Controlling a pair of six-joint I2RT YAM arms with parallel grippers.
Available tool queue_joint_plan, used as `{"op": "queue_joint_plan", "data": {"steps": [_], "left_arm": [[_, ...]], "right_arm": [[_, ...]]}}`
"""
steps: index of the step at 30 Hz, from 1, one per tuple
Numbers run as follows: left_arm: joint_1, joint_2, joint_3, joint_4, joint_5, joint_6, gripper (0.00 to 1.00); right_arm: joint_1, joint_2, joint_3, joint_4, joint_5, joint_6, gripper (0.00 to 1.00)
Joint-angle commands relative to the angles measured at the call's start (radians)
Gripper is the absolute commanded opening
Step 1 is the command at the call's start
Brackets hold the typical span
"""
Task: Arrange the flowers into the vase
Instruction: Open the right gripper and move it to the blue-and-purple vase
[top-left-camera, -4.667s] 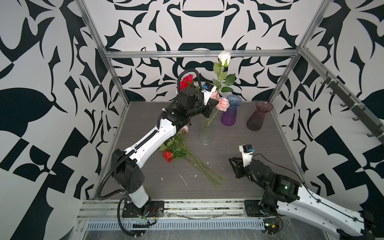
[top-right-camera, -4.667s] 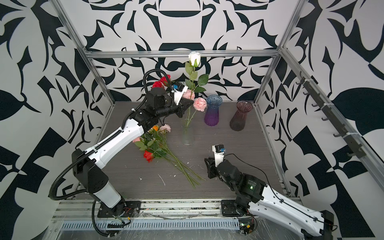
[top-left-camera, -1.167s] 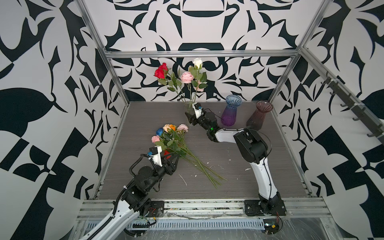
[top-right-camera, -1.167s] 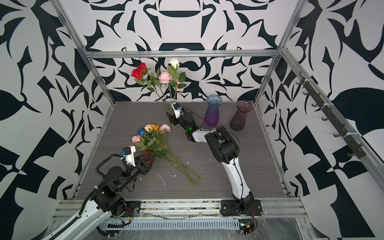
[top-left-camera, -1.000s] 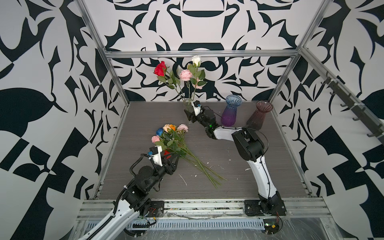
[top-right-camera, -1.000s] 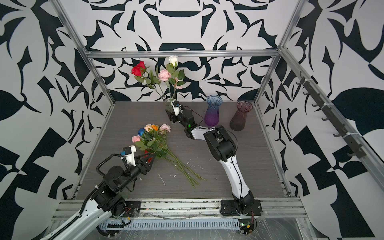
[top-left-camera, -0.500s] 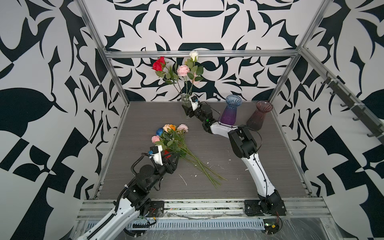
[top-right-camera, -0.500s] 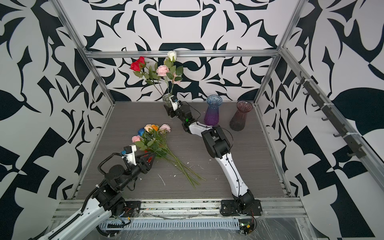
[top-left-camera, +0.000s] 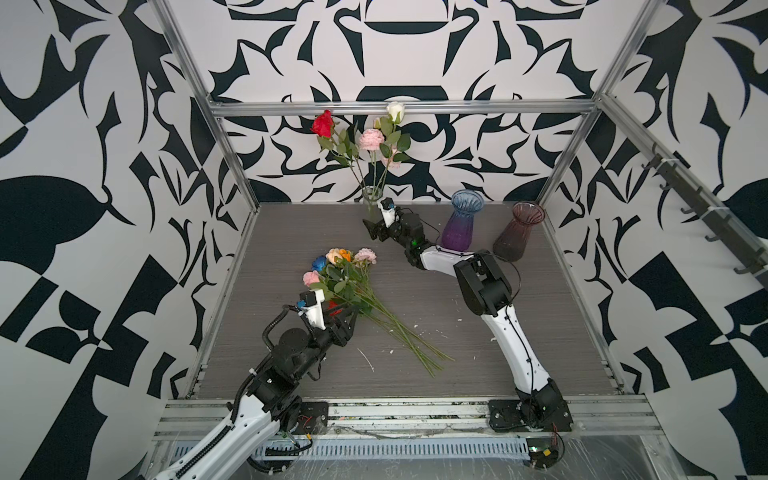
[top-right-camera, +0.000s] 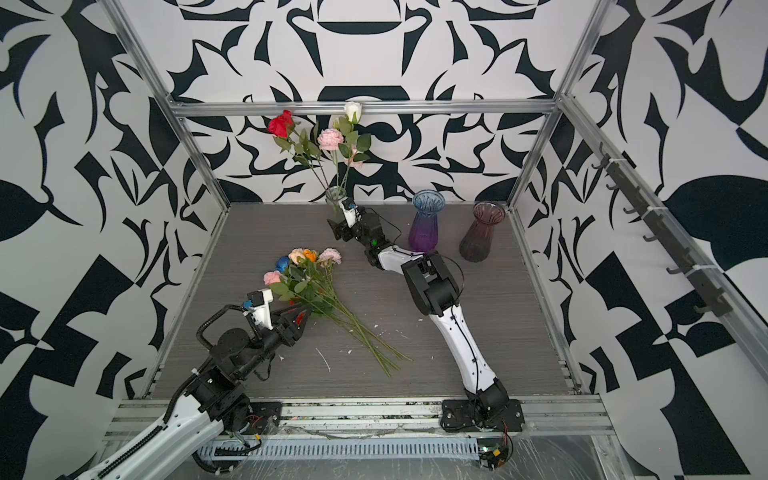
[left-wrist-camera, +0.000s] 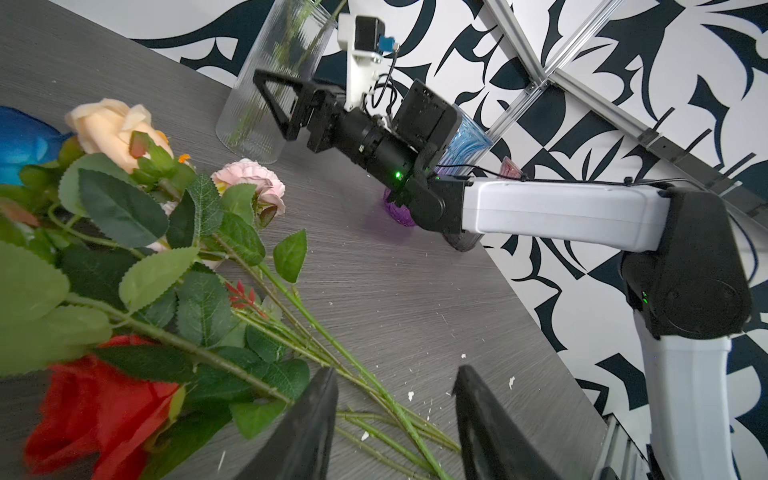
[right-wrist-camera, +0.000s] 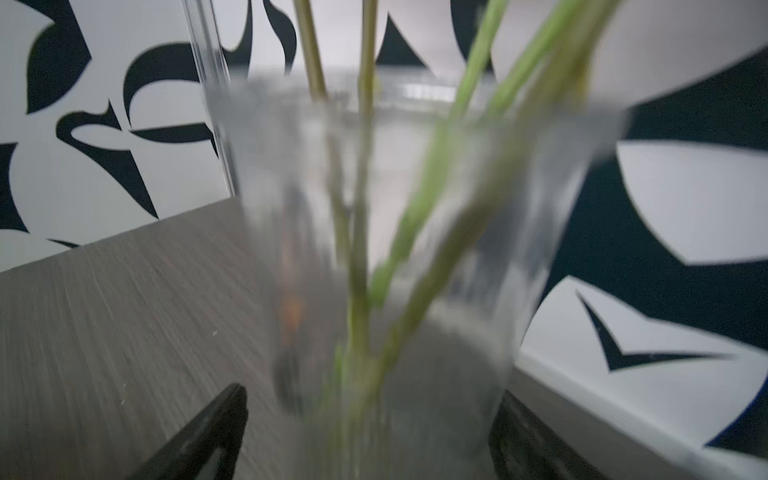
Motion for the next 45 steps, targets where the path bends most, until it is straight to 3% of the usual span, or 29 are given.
{"op": "queue_joint_plan", "data": {"steps": [1, 6, 13, 17, 21, 24, 27, 32, 37, 45], "left_arm": [[0.005, -0.011, -0.013, 0.029, 0.013, -0.003, 0.5], [0.005, -0.03, -0.017, 0.022, 0.013, -0.003, 0.5], [0.005, -0.078, -0.025, -0.005, 0.007, -0.008, 0.5], [0.004, -0.129, -0.034, -0.036, -0.002, -0.014, 0.49], [0.005, -0.195, -0.042, -0.092, -0.028, -0.029, 0.49], [0.006, -0.229, -0.042, -0.135, -0.052, -0.042, 0.49], [0.006, -0.237, -0.042, -0.142, -0.047, -0.041, 0.48], [0.007, -0.217, -0.039, -0.121, -0.036, -0.035, 0.48], [0.006, -0.205, -0.035, -0.114, -0.025, -0.032, 0.47], [0.006, -0.218, -0.034, -0.126, -0.025, -0.031, 0.47]], "right_arm": [[-0.002, -0.09, -0.023, 0.034, -0.022, -0.007, 0.94], [-0.001, -0.198, -0.075, 0.042, -0.032, 0.004, 0.95], [-0.01, -0.454, -0.287, 0.033, 0.017, -0.01, 0.96], [-0.055, -0.616, -0.149, -0.53, 0.139, 0.069, 0.93], [-0.161, -0.675, 0.044, -1.001, 0.222, 0.291, 0.87], [-0.247, -0.728, 0.087, -1.169, 0.212, 0.381, 0.84], [-0.292, -0.815, 0.02, -1.183, 0.249, 0.385, 0.81], [-0.347, -0.788, 0.083, -1.34, 0.294, 0.435, 0.81], [-0.375, -0.729, 0.105, -1.387, 0.258, 0.501, 0.78], [-0.382, -0.639, 0.158, -1.434, 0.3, 0.466, 0.68]]}}
